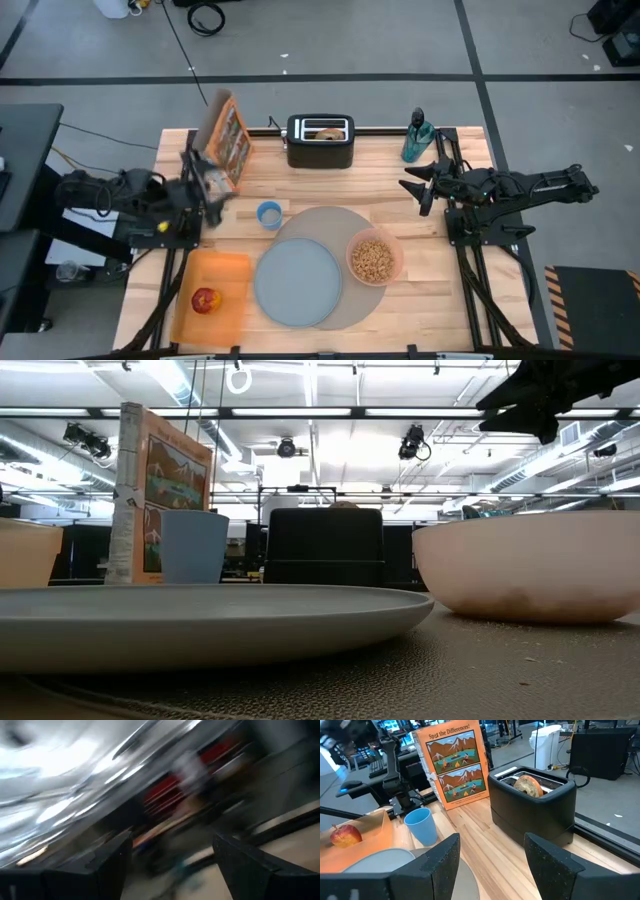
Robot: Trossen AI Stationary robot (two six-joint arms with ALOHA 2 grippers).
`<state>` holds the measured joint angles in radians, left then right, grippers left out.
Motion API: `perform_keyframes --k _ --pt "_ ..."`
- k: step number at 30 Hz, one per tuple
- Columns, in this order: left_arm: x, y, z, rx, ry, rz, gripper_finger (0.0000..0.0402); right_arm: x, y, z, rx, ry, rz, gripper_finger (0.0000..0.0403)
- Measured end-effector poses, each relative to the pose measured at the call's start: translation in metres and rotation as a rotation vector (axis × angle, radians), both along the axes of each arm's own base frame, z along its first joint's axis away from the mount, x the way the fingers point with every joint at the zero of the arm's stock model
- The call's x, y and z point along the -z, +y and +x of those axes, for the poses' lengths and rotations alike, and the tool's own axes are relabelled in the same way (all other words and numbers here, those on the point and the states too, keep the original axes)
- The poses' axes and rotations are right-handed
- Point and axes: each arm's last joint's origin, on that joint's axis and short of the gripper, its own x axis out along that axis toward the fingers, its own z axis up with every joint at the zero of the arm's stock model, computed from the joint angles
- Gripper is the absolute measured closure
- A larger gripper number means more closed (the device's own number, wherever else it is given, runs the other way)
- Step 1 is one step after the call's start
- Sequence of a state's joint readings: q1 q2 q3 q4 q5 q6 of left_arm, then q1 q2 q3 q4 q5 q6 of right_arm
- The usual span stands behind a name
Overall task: Arrange a breakfast setting
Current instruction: Put the toasted bagel on the blue plate
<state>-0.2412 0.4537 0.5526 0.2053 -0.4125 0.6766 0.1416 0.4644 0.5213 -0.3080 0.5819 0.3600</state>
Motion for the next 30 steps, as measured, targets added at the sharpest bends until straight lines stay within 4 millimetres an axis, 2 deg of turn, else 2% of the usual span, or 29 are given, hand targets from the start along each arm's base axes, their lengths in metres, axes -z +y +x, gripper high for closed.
perform_keyframes --k 3,8,11,20,24,30 --pt "0.007 -0.008 0.000 0.146 0.055 -0.089 0.0120 0.000 0.000 0.000 0.000 0.001 -0.003 0.0175" --pt "0.037 -0.012 0.009 0.162 0.256 -0.315 0.0120 -0.005 0.000 0.001 -0.006 -0.031 -0.036 0.0175" --pt "0.056 -0.014 0.014 0.141 0.341 -0.393 0.0120 -0.010 0.001 0.007 -0.015 -0.066 -0.082 0.0175" --pt "0.084 -0.011 0.017 0.005 0.357 -0.455 0.0120 -0.012 -0.011 0.045 0.060 0.009 -0.196 0.0175" --pt "0.094 -0.011 0.019 -0.020 0.297 -0.464 0.0120 -0.017 -0.024 0.055 0.123 -0.022 -0.206 0.0175" --pt "0.113 -0.010 0.020 -0.006 0.180 -0.462 0.0120 -0.029 -0.044 0.070 0.090 -0.126 -0.180 0.0175"
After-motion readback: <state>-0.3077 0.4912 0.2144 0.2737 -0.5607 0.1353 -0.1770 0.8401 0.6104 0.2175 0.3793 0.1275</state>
